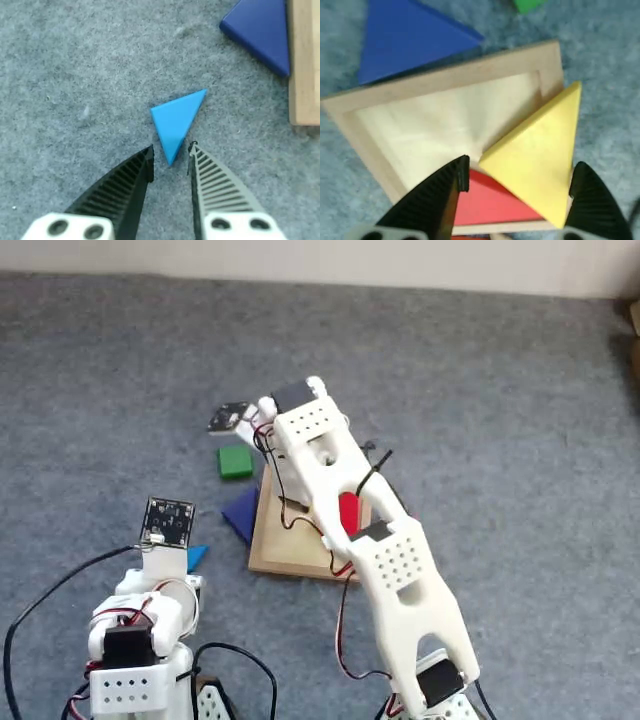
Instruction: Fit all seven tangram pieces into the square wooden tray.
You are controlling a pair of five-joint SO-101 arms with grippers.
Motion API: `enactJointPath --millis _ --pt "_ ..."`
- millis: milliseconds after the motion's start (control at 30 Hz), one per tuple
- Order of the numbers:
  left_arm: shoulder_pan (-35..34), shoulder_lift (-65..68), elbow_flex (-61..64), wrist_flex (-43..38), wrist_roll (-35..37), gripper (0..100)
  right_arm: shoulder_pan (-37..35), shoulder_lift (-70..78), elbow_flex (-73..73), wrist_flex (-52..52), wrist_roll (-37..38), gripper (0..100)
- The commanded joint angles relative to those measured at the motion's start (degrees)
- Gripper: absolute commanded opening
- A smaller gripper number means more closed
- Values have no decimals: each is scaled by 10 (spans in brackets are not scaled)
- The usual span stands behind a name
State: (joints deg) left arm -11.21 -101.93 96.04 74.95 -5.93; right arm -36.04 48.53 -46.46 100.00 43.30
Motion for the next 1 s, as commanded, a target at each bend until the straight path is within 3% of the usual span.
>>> enactJointPath --millis 0,267,533,800,967 --pt "12 -6 12 4 -4 130 -20 -90 36 11 5 301" --pt "12 -6 12 4 -4 130 -44 -144 188 7 7 301" --pt "12 -6 12 4 -4 130 25 -162 116 -37 -18 293" --pt "12 -6 12 4 -4 130 54 -155 76 -142 -72 63" --pt "12 -6 12 4 -4 130 45 -107 112 -153 -73 46"
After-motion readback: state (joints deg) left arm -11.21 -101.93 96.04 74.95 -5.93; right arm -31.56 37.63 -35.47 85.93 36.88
